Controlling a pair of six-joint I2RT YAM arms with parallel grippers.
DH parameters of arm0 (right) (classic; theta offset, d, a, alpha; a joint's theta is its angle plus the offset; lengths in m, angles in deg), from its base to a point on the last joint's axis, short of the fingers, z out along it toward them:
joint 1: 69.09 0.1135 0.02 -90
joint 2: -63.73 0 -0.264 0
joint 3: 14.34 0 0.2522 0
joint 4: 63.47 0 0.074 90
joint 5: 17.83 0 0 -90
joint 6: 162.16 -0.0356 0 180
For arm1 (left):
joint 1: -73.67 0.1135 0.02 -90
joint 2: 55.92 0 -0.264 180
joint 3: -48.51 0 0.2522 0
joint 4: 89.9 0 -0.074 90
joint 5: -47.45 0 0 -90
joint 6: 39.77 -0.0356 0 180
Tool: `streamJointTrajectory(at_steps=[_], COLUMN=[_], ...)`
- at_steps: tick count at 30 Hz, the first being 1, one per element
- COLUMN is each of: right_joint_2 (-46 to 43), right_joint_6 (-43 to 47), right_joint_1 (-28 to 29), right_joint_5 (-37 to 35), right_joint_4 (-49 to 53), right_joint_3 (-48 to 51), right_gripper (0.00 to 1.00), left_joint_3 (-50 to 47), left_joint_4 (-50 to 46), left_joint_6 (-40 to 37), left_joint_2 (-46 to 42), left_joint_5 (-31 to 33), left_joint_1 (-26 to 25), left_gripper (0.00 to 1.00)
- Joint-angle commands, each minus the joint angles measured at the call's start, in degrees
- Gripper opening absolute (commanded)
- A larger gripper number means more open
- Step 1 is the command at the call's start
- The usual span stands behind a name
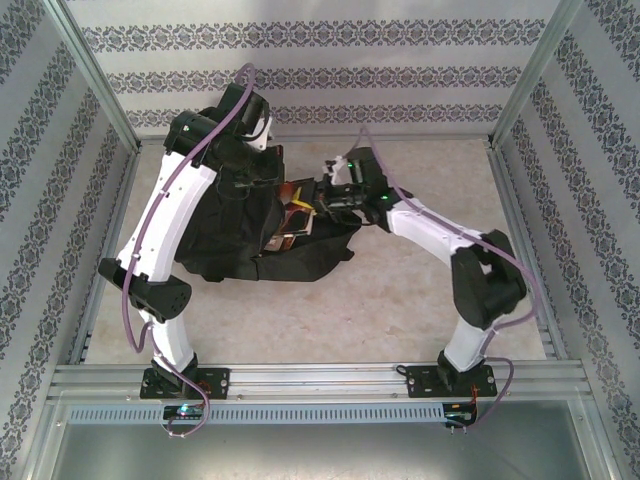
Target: Pack the student bag
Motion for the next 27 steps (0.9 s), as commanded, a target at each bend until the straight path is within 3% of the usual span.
streamJointTrajectory(at_steps=[1,3,5,7,10,16,22,25,27], right_joint_2=[5.1,9.3,13.2,13.6,7.6,-4.7,-19.2,-25.3,-26.9], right_joint_6=[-1.3,-2.4,-3.2,-2.2,3.3,15.2,18.3,24.6,28.3], right_joint_1=[3.5,5.3,6.4,6.0,4.3,-1.0,-5.8,-5.8,-5.0], right_joint_5=[-5.8,-7.8,-8.5,-9.5,-14.0,-16.2,-17.1,-20.1,-21.3], right_joint_4=[-3.8,-4.0,-3.6,0.3,4.2,18.8,15.9,17.9,21.7], right_joint_3=[-6.0,-10.4,-14.8,-16.6,-12.0,-3.5,12.5,15.9,15.6], right_gripper=[0.07,0.08,0.33,0.51,0.66,0.69,0.62,0.60,0.60], left_joint_3=[2.3,2.0,1.4,1.0,0.0,-4.8,-17.4,-20.8,-21.3], left_joint_4=[9.0,9.8,10.3,10.2,9.6,10.0,18.5,22.6,25.7], left_joint_6=[3.0,3.7,4.1,4.0,3.5,2.8,7.4,9.1,9.4], left_joint_2=[-1.1,-1.0,-1.0,-1.0,-1.0,-1.6,-2.8,-1.1,1.1], left_joint_5=[-6.2,-6.4,-6.1,-4.9,-3.1,-0.8,-3.8,-3.7,-4.4], left_joint_1=[0.3,0.2,0.3,0.3,0.4,0.3,0.0,-0.8,-1.4], left_gripper=[0.00,0.00,0.00,0.00,0.00,0.00,0.00,0.00,0.05])
